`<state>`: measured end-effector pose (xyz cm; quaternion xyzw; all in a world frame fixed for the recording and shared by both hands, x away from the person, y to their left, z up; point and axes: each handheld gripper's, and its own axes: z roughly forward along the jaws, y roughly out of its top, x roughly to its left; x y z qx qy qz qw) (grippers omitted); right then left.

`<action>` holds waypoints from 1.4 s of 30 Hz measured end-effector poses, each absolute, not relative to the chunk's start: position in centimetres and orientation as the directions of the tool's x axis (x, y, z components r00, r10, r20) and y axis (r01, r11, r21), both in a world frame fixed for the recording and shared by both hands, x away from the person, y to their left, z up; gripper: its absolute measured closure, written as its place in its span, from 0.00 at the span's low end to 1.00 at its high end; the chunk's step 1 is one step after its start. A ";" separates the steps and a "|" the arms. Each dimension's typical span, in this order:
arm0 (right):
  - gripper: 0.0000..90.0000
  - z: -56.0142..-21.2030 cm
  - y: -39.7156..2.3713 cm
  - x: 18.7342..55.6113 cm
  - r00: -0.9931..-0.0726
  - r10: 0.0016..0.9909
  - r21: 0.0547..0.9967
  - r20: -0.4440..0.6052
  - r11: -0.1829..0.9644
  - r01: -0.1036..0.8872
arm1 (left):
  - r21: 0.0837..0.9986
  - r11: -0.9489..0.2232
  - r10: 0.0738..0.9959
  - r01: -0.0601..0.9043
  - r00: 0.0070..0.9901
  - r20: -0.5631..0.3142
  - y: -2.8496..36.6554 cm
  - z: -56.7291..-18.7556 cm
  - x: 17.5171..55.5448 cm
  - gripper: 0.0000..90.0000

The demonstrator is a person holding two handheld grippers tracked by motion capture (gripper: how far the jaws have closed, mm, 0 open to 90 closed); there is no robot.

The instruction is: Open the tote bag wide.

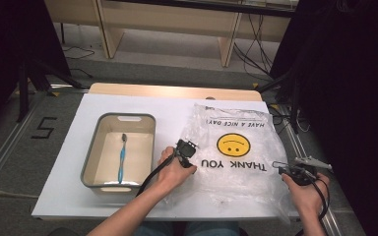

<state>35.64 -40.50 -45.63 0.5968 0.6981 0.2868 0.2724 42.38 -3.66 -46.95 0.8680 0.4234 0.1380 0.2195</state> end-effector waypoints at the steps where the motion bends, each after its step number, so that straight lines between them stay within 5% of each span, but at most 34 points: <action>1: 0.68 -45.3 -40.5 35.5 -0.136 0.990 0.737 -0.042 0.123 0.664 | 0.499 -0.547 0.793 0.672 0.606 0.054 -3.7 -47.0 42.4 0.54; 9: 0.63 -44.3 -40.5 34.9 -0.135 0.989 0.754 -0.058 0.132 0.644 | 0.496 -0.543 0.786 0.677 0.617 0.019 -3.9 -46.9 42.4 0.71; 16: 0.60 -45.7 -41.4 34.6 -0.127 0.992 0.669 0.015 0.085 0.738 | 0.489 -0.532 0.794 0.691 0.608 0.005 -4.1 -46.9 42.7 0.85; 21: 0.74 -46.6 -41.4 34.7 -0.153 0.988 0.611 0.037 0.099 0.785 | 0.489 -0.551 0.783 0.676 0.622 0.021 -4.3 -46.9 42.7 0.99; 29: 1.00 -46.7 -41.4 34.6 -0.173 0.984 0.579 0.050 0.112 0.807 | 0.506 -0.547 0.784 0.667 0.620 0.030 -4.4 -46.9 43.1 1.00; 42: 1.00 -45.2 -40.1 32.9 -0.221 0.970 0.581 0.097 0.125 0.804 | 0.621 -0.497 0.819 0.606 0.564 0.104 -4.0 -45.8 45.9 1.00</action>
